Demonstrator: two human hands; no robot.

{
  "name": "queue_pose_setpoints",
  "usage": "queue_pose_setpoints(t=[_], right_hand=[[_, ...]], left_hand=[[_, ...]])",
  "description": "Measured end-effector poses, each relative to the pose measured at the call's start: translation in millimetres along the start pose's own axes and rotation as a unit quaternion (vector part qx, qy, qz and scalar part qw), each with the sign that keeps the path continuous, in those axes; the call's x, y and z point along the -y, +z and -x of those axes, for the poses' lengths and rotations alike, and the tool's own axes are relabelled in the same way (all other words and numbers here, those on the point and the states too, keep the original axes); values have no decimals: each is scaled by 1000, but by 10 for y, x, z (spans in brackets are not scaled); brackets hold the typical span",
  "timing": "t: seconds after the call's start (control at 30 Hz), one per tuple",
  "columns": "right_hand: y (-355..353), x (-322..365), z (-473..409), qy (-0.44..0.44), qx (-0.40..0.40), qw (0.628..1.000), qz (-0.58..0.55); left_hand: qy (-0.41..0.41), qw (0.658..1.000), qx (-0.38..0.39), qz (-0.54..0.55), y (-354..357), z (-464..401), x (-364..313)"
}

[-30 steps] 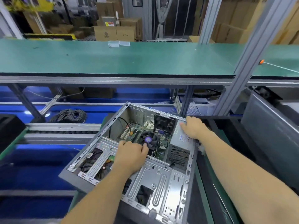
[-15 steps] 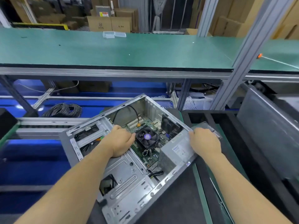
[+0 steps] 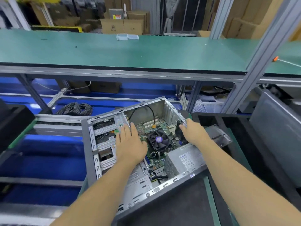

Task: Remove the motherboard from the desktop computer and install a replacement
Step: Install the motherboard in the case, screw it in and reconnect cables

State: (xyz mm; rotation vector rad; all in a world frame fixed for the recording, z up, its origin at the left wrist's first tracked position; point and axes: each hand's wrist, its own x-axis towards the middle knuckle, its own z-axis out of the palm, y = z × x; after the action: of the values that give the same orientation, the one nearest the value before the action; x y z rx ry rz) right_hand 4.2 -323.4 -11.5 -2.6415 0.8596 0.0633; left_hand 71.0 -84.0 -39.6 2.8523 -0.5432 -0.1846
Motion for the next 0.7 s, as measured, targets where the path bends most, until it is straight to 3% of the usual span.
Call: queue_pose_setpoints(t=[0.27,0.57,0.7], right_hand=[[118,-100,103,-10,-68,997,44],[254,-158,965,92,-103,989,50],[136,-233,990,98,-91,989,59]], left_hand=[[50,998,-31,9,-18,-76,-2],[238,971,28,17,-126,-550,86],[262,964,28,-29,-173,-615,16]])
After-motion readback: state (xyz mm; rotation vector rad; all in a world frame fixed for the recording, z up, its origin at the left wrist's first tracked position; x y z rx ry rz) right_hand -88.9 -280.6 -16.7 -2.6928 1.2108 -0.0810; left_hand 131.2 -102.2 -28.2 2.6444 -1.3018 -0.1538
